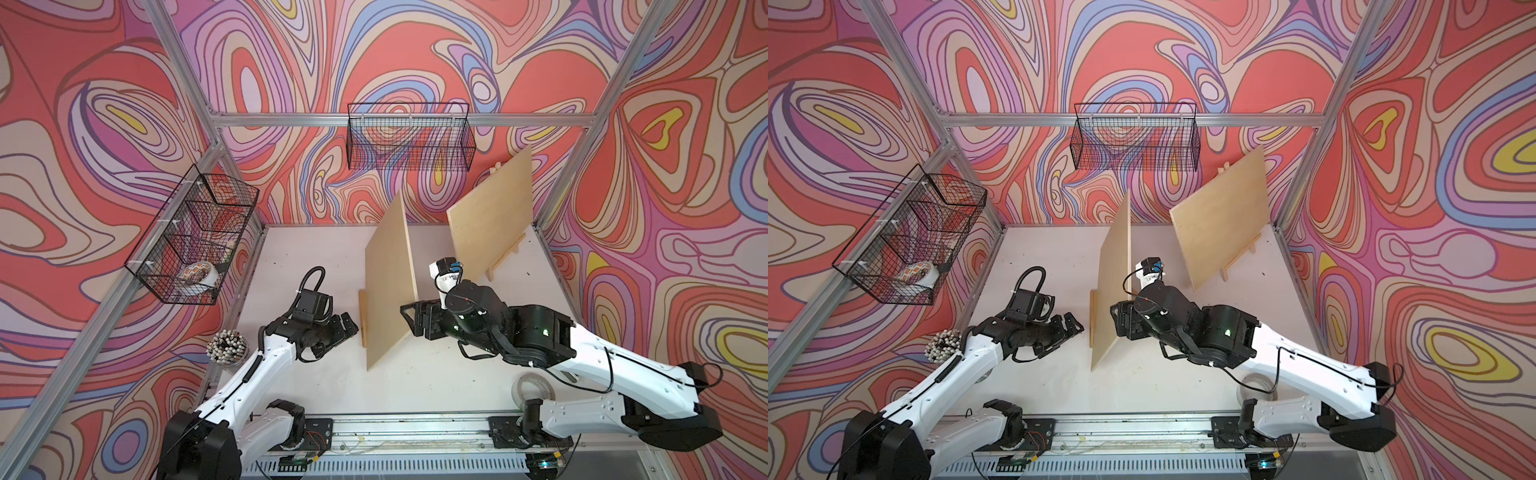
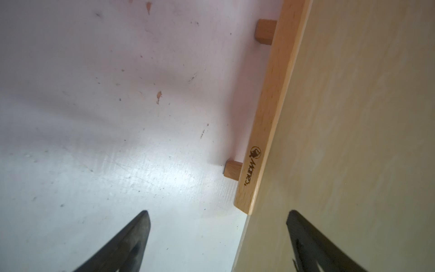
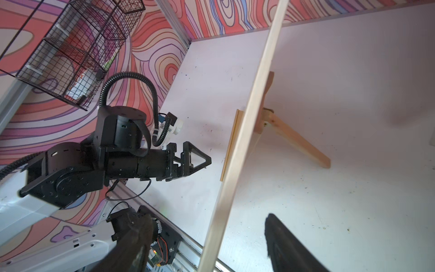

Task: Disassemble the easel
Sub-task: Move the easel to the center of the board.

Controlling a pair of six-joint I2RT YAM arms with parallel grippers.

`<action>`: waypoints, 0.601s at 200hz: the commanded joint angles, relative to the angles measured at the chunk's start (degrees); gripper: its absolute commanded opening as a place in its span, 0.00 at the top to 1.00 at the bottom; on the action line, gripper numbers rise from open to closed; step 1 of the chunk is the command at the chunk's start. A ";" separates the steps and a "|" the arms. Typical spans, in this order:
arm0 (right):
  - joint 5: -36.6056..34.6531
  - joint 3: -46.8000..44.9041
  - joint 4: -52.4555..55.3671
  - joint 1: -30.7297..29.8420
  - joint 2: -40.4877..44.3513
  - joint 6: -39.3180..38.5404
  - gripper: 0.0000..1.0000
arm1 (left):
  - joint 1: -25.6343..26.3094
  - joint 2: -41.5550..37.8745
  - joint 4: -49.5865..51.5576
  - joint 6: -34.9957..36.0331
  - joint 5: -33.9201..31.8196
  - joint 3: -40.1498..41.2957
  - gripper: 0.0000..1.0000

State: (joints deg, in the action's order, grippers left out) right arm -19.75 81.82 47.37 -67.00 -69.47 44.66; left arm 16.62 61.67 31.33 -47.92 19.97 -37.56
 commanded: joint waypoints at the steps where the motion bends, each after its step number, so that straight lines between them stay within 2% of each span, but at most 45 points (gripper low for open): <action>1: -2.07 0.72 2.25 -0.45 0.94 1.10 0.23 | 0.81 1.76 -10.11 -6.40 5.72 2.25 0.08; 44: 9.16 -8.66 -8.03 -0.59 4.13 1.47 0.24 | 2.23 4.08 -21.63 -13.58 6.09 7.31 0.14; 69: 9.03 -14.07 -13.37 -0.59 6.67 3.11 0.32 | 2.36 4.16 -25.55 -17.57 4.26 11.99 0.18; 93: 8.82 -15.52 -15.51 -0.59 4.99 2.63 0.42 | 2.33 3.60 -29.08 -20.25 3.08 14.17 0.23; 120: 7.71 -17.03 -18.76 -0.59 2.36 2.17 0.45 | 2.37 2.47 -32.76 -23.00 1.40 16.67 0.29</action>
State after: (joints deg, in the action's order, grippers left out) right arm -11.49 66.30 33.78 -67.22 -65.30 47.22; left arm 18.87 65.21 4.01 -65.95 24.56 -22.92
